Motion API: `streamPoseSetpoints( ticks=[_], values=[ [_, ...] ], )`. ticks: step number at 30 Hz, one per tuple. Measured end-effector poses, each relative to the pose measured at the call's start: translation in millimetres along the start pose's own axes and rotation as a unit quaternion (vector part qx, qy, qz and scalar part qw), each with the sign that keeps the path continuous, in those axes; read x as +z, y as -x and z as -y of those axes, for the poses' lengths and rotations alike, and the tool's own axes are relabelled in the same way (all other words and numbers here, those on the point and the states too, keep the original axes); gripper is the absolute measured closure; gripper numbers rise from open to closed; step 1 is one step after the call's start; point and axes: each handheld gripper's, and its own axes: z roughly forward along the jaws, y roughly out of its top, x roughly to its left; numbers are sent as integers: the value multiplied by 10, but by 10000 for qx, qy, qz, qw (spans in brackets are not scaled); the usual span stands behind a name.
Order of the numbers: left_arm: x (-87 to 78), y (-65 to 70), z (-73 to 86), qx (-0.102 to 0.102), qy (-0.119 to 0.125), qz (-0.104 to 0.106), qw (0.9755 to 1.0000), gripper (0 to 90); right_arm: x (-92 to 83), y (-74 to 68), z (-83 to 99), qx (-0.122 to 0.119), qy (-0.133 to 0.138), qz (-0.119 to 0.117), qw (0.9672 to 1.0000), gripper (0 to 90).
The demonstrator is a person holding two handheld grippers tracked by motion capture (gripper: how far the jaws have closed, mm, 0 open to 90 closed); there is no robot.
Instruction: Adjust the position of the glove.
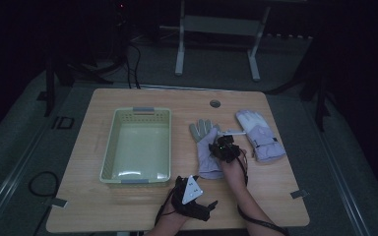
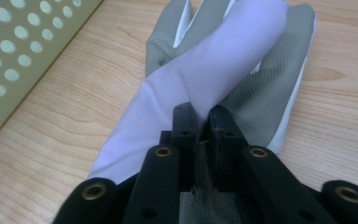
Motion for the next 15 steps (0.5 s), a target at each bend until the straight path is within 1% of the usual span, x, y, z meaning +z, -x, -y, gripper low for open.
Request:
streamPoseSetpoints(
  ticks=[1,3,4,5,6,7,8,9,10,11,12,13,14,15],
  values=[
    [0,0,0,-1,0,1,10000,1,-7,1,-6,3,8,12,10000,774],
    [0,0,0,2,0,1,10000,1,-56,12,-30,81,37,-40,10000,739],
    [0,-2,0,18,0,-3,10000,1,-92,21,-44,68,90,-36,9999,733],
    [0,0,0,11,2,-1,10000,1,-133,35,-60,46,133,-44,9999,692],
    [0,0,0,11,2,-1,10000,1,-174,57,-80,24,176,-103,9998,665],
    [0,-1,0,14,0,1,10000,1,-174,57,-80,24,176,-103,9998,665],
    [0,-1,0,9,0,3,10000,0,-230,87,-106,-31,219,-115,9997,649],
    [0,-2,0,7,-1,4,10000,1,-334,155,-145,-266,313,-5,9992,597],
    [0,-2,0,7,-1,4,10000,0,-334,155,-145,-266,313,-5,9992,597],
    [0,-1,0,4,-2,3,10000,0,-370,180,-157,-259,301,24,9992,593],
    [1,0,-1,-5,2,4,10000,1,-433,225,-177,-219,303,88,9993,577],
    [0,-1,-1,3,-7,1,10000,0,-483,266,-191,-182,322,91,9993,576],
    [0,-2,-1,10,-11,-2,10000,1,-534,313,-202,-187,394,107,9990,571],
    [0,-2,-1,7,-10,-3,10000,1,-587,356,-209,-207,488,179,9984,559]
  ],
)
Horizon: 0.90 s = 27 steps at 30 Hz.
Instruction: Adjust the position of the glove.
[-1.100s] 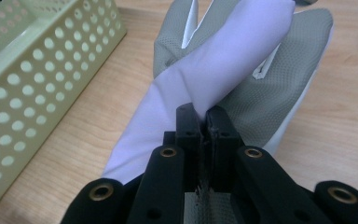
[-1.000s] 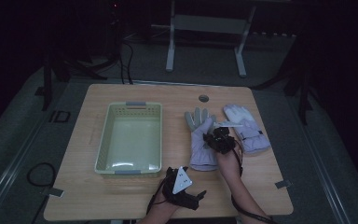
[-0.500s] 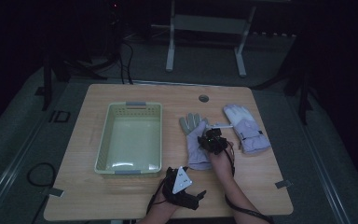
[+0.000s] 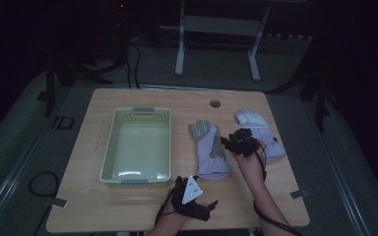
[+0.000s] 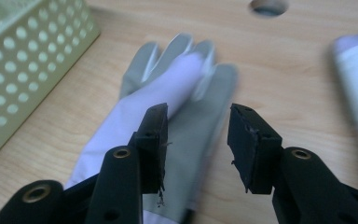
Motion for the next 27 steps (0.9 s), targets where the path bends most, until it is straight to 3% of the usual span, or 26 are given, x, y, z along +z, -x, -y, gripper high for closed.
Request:
streamPoseSetpoints(
  ticks=[5,11,15,18,20,25,27],
  values=[
    [3,1,0,-39,15,3,10000,0,-186,264,-35,21,185,144,9997,487],
    [4,0,-1,-33,15,0,10000,1,-279,601,-41,-4,225,222,9995,377],
    [2,-3,0,-34,14,6,10000,0,-283,741,-33,-81,215,267,9994,383],
    [3,-5,-1,-36,12,10,10000,1,-270,972,-31,-182,174,261,9993,405],
    [3,-6,-1,-37,12,9,10000,1,-260,1075,-31,-156,145,228,9995,419],
    [3,-5,-1,-34,7,2,10000,1,-184,1280,23,-61,-79,464,9989,453],
    [3,-2,-1,-30,5,-3,10000,0,-138,1348,54,5,-135,431,9990,453]
  ],
)
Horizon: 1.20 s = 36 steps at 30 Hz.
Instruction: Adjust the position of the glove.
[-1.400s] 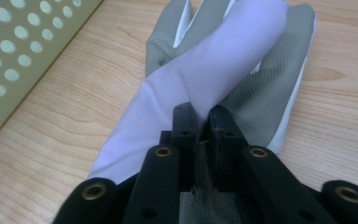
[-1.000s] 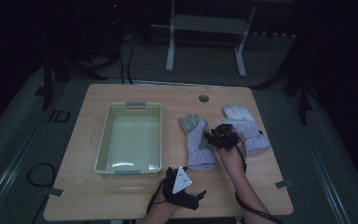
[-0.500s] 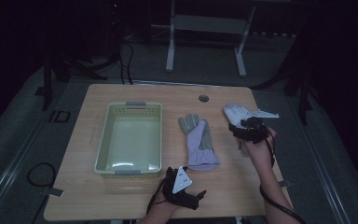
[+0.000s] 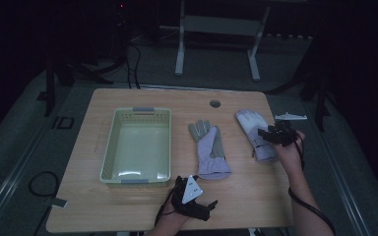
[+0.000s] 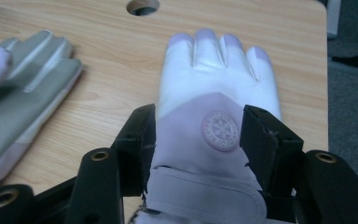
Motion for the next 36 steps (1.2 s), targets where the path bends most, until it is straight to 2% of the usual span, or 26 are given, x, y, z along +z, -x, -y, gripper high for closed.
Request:
streamPoseSetpoints(
  ticks=[4,12,19,25,29,33,36],
  values=[
    [0,-6,0,-33,6,16,10000,0,90,92,17,50,-29,-56,10000,453],
    [-1,-10,0,-47,1,17,10000,0,266,186,0,116,-90,-302,9994,453],
    [0,-3,1,-35,6,0,10000,1,474,210,113,163,-437,-284,9985,472],
    [0,-2,0,-25,-4,-23,10000,0,536,216,152,159,-515,-301,9981,555],
    [0,-2,0,-31,-11,-25,10000,1,532,249,143,353,-566,-404,9969,663],
    [0,-6,0,-48,-10,-18,10000,1,490,223,103,427,-610,-322,9967,754],
    [0,-8,0,-39,-11,-18,10000,0,416,210,58,630,-614,-283,9957,783]
  ],
)
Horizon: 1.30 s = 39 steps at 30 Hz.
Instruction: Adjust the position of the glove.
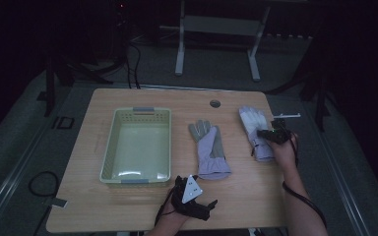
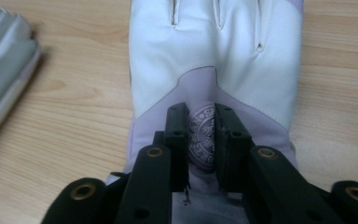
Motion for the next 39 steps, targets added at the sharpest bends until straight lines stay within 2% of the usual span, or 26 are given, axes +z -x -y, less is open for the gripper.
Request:
streamPoseSetpoints(
  ticks=[4,7,14,17,21,23,26,31,35,39],
  values=[
    [0,0,0,3,-1,-1,10000,0,-119,-62,-31,12,35,33,10000,792],
    [1,2,0,4,-1,-8,10000,1,-258,-123,-54,29,166,2,9999,797],
    [0,6,0,22,-2,-33,10000,1,-696,-297,-79,199,493,8,9986,800],
    [0,8,0,29,-3,-39,10000,1,-890,-384,-37,229,628,159,9976,799],
    [0,11,0,39,0,-42,10000,0,-1030,-435,69,343,679,258,9968,799],
    [0,9,-1,47,-1,-41,10000,1,-1064,-458,149,350,672,306,9967,798],
    [-1,12,1,41,1,-32,10000,1,-1074,-459,279,463,660,169,9966,797],
    [-2,14,1,61,0,-34,10000,1,-1067,-522,415,440,529,315,9971,797],
    [-3,10,1,58,-5,-25,10000,0,-1016,-568,459,407,472,412,9972,796],
    [-3,9,1,51,-3,-18,10000,0,-885,-582,464,454,425,509,9968,792]
  ],
)
